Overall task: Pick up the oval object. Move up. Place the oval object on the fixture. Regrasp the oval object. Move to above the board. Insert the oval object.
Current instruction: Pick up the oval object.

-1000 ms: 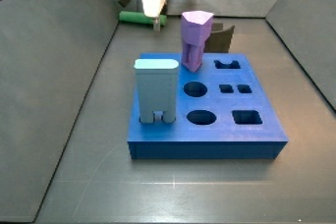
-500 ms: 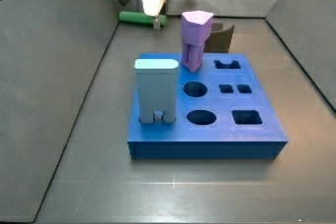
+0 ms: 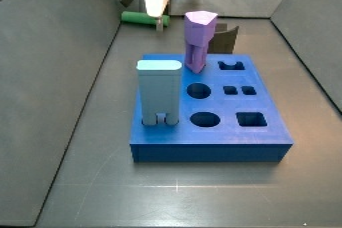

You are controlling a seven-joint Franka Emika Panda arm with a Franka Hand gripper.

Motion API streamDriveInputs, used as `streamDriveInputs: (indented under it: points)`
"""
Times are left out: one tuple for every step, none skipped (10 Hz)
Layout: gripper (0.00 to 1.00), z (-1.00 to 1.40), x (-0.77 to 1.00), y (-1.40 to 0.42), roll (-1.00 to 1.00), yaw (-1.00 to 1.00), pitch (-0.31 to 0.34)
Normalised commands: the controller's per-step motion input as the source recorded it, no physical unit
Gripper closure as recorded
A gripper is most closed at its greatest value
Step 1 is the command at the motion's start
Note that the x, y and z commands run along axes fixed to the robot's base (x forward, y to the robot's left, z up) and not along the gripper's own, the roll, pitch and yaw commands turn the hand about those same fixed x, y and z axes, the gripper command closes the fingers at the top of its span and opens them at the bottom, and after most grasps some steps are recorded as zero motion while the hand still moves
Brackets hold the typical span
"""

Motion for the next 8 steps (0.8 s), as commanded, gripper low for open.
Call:
streamDriveInputs:
  points:
    - [0.0,-0.12,-0.03,-0.03,-0.02,0.01,-0.084]
    - [0.0,-0.43,0.0,0.0,-0.32,0.0,-0.139]
    - [0.0,-0.33,0.0,0.0,-0.36,0.02,-0.159]
    - [0.0,0.0,0.0,0.0,0.0,0.0,0.02]
    - [1.0,0.0,-0.12,0.0,0.0,-0.1,0.05]
    - [1.0,-0.09,-0.01,-0.02,-0.05,1.0,0.0]
    - [1.0,-0.12,0.05,0.0,-0.18,0.71,0.0]
    - [1.0,0.0,0.0,0.0,-0.01,0.0,0.021]
